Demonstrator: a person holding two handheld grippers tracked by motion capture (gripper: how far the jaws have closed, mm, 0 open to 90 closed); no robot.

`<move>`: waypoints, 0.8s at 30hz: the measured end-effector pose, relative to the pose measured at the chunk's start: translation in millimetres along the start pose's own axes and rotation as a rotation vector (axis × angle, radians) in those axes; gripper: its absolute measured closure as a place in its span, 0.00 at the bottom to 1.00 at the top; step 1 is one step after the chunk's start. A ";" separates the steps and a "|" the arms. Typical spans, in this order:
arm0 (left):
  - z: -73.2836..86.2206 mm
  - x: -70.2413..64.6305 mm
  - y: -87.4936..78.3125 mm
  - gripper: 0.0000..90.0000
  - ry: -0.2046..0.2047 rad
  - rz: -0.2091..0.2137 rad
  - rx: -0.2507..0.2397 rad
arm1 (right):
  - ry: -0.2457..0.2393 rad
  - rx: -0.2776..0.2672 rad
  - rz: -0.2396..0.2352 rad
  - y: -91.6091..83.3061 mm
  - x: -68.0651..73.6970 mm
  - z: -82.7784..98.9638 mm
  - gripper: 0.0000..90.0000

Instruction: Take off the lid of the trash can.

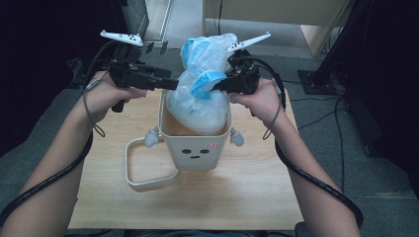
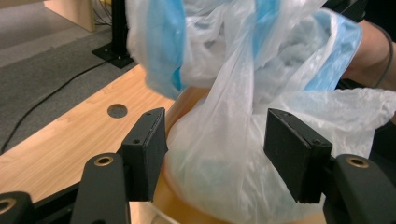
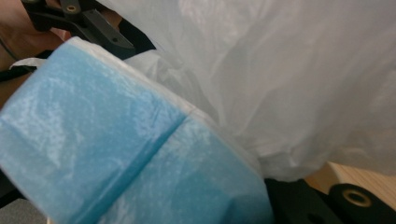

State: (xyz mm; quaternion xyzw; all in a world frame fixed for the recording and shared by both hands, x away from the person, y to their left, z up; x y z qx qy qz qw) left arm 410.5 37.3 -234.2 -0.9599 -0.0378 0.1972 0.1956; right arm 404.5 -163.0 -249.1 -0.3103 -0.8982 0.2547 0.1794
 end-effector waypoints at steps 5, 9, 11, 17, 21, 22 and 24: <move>7.5 0.3 -9.1 0.42 0.012 -0.032 0.019 | 0.003 -0.012 0.012 -10.0 1.2 -5.0 0.96; 12.2 4.0 -15.2 0.42 -0.003 -0.041 0.004 | 0.012 -0.023 0.027 -19.0 -1.1 -10.0 0.96; 14.0 5.0 -16.4 0.42 -0.009 -0.042 0.000 | 0.020 -0.033 0.024 -23.6 -2.3 -12.5 0.96; 18.2 7.4 -15.4 0.42 -0.007 -0.044 0.004 | 0.023 -0.063 0.050 -39.8 -6.6 -19.2 0.96; 19.7 8.1 -15.3 0.43 -0.008 -0.047 0.002 | 0.046 -0.078 0.059 -50.3 -12.4 -21.3 0.96; 20.0 8.3 -14.8 0.43 -0.007 -0.048 0.001 | 0.049 -0.083 0.063 -52.8 -14.0 -21.6 0.96; 20.9 8.9 -14.0 0.43 -0.005 -0.049 0.005 | 0.053 -0.092 0.069 -57.7 -16.9 -22.0 0.96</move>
Point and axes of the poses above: each handheld gripper's, and its own axes: y roughly forward along the jaws, z roughly out of its underside, x roughly to its left, the point moved 6 cm from there along y, roughly forward along the jaws, and after that the axes turned 15 degrees about z, right-handed, at the moved point
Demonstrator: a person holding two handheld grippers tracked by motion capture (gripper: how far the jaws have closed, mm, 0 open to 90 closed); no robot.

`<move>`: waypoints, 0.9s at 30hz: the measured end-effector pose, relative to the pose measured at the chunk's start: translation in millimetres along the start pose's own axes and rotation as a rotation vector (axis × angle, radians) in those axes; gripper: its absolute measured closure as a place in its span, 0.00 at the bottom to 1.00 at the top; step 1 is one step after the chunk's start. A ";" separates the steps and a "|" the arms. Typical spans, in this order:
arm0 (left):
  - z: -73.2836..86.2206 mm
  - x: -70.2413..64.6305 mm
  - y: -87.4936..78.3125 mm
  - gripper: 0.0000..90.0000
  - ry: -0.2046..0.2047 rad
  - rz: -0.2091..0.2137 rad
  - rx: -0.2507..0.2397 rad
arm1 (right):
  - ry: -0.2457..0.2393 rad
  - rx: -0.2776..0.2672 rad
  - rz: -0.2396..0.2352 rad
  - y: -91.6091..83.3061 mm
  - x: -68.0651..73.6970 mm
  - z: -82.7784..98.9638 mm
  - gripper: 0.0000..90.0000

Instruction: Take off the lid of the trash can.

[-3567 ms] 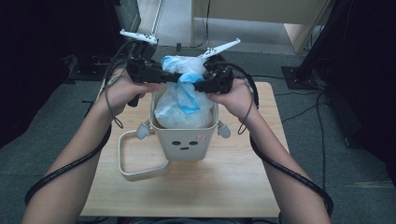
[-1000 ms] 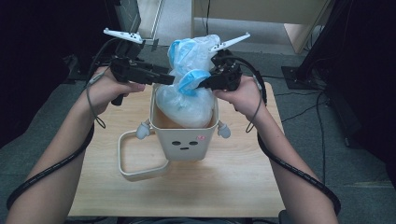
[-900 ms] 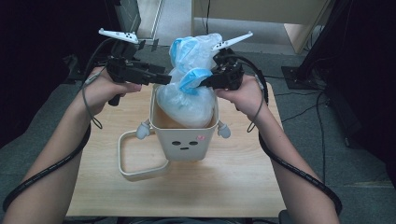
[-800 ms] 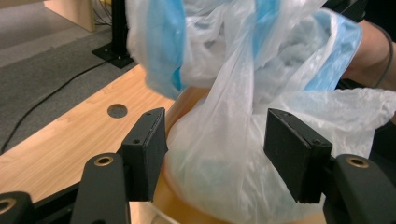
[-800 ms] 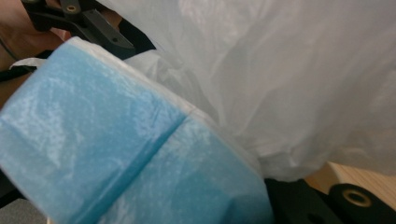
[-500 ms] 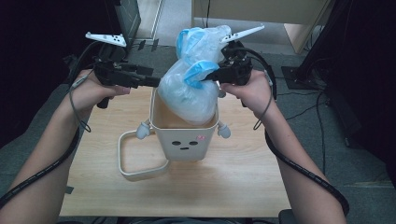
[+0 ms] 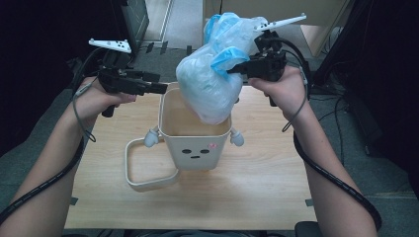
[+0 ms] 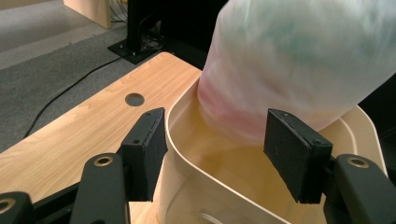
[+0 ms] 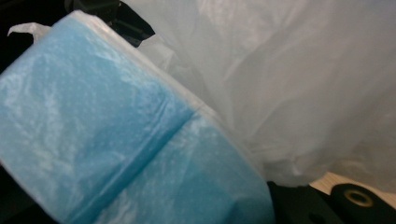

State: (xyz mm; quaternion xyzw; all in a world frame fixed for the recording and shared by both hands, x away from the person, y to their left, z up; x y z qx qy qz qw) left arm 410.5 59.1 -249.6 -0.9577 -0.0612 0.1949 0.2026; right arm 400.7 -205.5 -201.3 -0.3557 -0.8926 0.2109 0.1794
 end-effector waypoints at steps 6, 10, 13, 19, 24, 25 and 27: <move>1.5 0.6 1.1 0.43 0.001 0.000 -0.008 | 0.013 -0.008 0.017 -9.1 -7.2 1.0 0.96; 2.9 0.9 0.9 0.43 0.001 -0.001 -0.008 | 0.023 -0.018 0.028 -15.5 -12.7 1.2 0.95; 4.6 1.2 1.5 0.43 0.004 -0.001 -0.004 | 0.032 -0.020 0.040 -21.9 -17.5 1.4 0.95; 8.2 3.1 -1.6 0.43 0.005 -0.007 -0.015 | 0.043 -0.017 0.081 -31.6 -29.8 7.9 0.95; 11.9 5.8 -10.0 0.43 0.003 -0.020 -0.031 | 0.052 -0.028 0.104 -42.9 -40.5 13.3 0.95; 12.7 6.1 -12.0 0.43 0.006 -0.025 -0.033 | 0.057 -0.033 0.107 -45.8 -42.9 14.3 0.95; 14.5 6.7 -15.3 0.43 0.010 -0.032 -0.040 | 0.068 -0.044 0.115 -51.8 -48.1 16.3 0.95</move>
Point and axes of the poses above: each handheld gripper's, and its own axes: y roughly forward along the jaws, z roughly out of its underside, x roughly to its left, the point moved 6 cm from there along y, roughly forward along the jaws, and after that the axes turned 15 degrees about z, right-handed, at the moved point
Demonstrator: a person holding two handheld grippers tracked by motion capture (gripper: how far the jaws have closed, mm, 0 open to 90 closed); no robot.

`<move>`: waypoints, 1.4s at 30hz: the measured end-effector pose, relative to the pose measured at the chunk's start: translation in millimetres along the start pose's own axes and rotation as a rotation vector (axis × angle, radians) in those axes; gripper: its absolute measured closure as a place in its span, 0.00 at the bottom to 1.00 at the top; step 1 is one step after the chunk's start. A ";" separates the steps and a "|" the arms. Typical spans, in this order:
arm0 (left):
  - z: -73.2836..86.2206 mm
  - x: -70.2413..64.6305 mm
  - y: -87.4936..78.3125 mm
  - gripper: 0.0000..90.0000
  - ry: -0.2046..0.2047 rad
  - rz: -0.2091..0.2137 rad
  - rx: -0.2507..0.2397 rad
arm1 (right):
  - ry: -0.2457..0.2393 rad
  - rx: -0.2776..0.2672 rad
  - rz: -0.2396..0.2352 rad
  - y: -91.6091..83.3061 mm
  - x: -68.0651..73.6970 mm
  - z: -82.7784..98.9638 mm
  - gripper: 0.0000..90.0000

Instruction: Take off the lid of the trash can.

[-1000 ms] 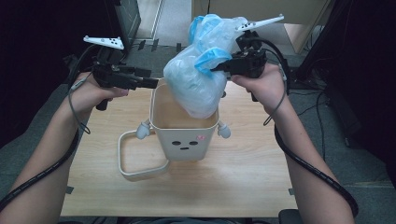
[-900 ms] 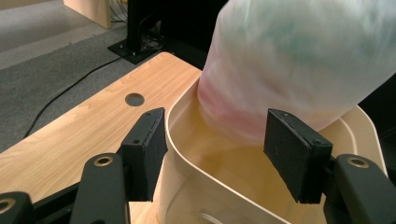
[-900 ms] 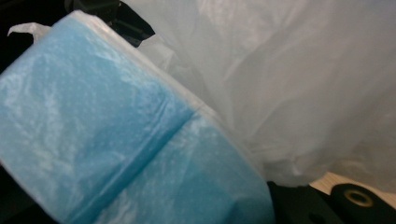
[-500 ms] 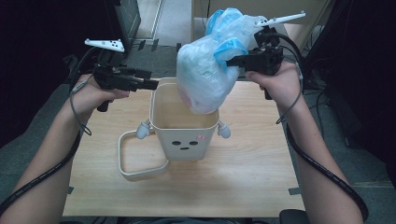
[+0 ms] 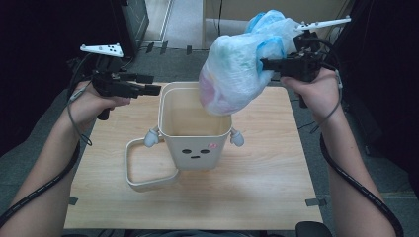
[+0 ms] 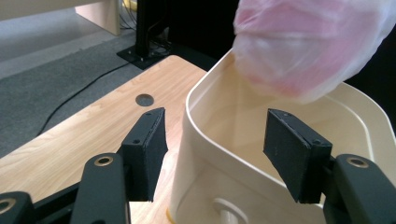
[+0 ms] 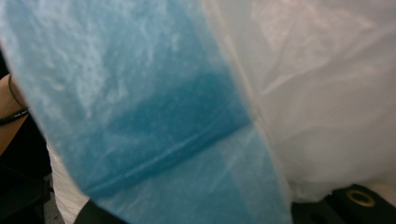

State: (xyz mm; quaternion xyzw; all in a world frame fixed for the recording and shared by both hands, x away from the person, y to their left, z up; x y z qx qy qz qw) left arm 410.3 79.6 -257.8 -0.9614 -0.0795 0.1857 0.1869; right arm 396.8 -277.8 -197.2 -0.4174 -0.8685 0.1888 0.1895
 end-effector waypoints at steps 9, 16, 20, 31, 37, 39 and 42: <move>14.4 8.6 -11.6 0.42 -0.008 -0.036 -0.017 | 0.038 -0.023 0.042 -19.5 -24.7 10.5 0.95; 28.1 14.5 -11.7 0.42 -0.017 -0.047 -0.013 | 0.060 -0.042 0.075 -35.2 -42.2 18.0 0.95; 36.2 17.2 -11.0 0.42 -0.015 -0.057 0.000 | 0.065 -0.042 0.086 -41.4 -49.4 23.7 0.95; 52.6 22.4 -9.6 0.42 -0.023 -0.064 -0.001 | 0.052 0.004 0.142 -44.1 -64.8 46.3 0.94; 66.4 27.9 -5.4 0.42 -0.029 -0.067 0.010 | 0.040 0.067 0.149 -18.5 -68.6 74.0 0.94; 70.5 29.8 -4.8 0.42 -0.029 -0.065 0.007 | 0.048 0.072 0.132 -11.2 -68.8 82.1 0.94; 76.7 32.2 -2.6 0.42 -0.038 -0.063 0.005 | 0.062 0.075 0.113 -1.7 -68.5 91.9 0.94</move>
Point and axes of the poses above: each handheld gripper's, and its own axes: y roughly forward along the jaws, z roughly out of its underside, x roughly to its left, the point moved 6 cm from there along y, roughly forward along the jaws, and after that the axes turned 15 degrees about z, right-handed, at the moved point
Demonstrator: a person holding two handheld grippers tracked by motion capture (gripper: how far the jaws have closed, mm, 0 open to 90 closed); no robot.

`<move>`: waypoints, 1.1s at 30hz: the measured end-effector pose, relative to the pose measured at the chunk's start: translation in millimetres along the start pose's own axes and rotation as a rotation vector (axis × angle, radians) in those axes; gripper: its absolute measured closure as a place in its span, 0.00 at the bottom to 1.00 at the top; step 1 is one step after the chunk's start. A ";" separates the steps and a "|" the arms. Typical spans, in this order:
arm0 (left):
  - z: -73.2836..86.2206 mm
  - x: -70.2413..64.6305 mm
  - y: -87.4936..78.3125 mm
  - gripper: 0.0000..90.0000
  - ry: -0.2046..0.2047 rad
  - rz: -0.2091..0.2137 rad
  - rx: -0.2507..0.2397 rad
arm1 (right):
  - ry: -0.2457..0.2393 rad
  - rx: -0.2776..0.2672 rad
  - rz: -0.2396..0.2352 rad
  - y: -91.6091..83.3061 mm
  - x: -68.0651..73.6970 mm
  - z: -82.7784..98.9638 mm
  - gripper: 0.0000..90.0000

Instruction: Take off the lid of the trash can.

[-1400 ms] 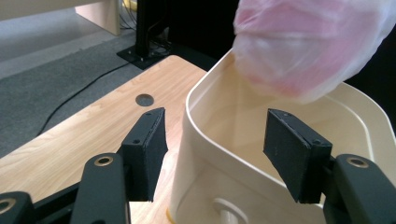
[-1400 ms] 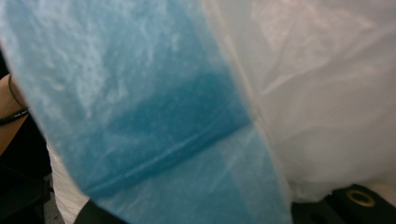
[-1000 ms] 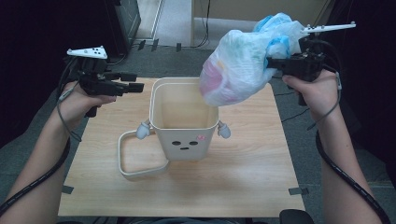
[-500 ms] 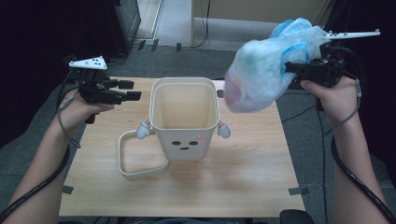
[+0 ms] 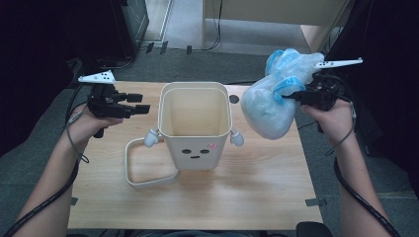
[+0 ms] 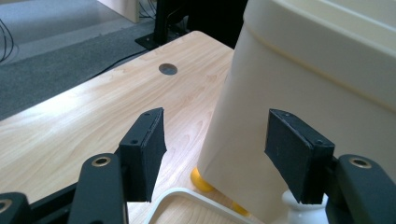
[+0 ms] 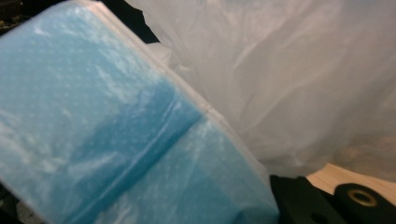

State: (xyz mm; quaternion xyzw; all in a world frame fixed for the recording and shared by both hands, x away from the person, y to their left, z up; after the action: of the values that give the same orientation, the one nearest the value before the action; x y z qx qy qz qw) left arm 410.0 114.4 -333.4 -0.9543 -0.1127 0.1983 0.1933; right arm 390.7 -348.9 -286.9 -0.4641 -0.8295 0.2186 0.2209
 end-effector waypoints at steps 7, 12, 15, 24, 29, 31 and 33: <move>16.8 5.3 5.5 0.42 -0.005 0.002 0.007 | -0.012 0.030 0.009 22.4 2.5 18.1 0.93; 28.0 9.5 9.1 0.42 -0.013 0.003 0.011 | -0.035 0.049 0.021 36.1 4.8 29.1 0.92; 33.3 11.6 11.9 0.42 -0.015 0.003 0.009 | -0.031 0.057 0.016 43.2 5.8 34.7 0.92; 50.6 15.0 18.8 0.42 -0.019 0.003 0.005 | -0.036 0.072 0.027 63.7 8.1 53.2 0.87; 59.8 16.8 20.3 0.41 -0.027 0.002 0.000 | -0.037 0.107 0.023 77.5 10.1 67.2 0.84; 63.8 18.0 21.0 0.41 -0.030 0.000 0.003 | -0.034 0.121 0.022 83.2 10.5 73.0 0.83; 67.8 19.6 21.8 0.41 -0.037 0.001 0.002 | -0.032 0.134 0.025 88.6 10.6 78.6 0.82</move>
State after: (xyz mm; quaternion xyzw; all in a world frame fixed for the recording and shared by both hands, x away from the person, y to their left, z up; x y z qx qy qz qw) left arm 401.9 122.5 -406.4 -0.9503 -0.1158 0.2162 0.1919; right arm 400.6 -310.2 -398.8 -0.4550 -0.8106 0.2838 0.2354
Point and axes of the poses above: each handheld gripper's, and its own axes: y roughly forward along the jaws, z roughly out of its underside, x roughly to its left, the point moved 6 cm from there along y, roughly forward along the jaws, and after that the axes turned 15 degrees about z, right-handed, at the moved point
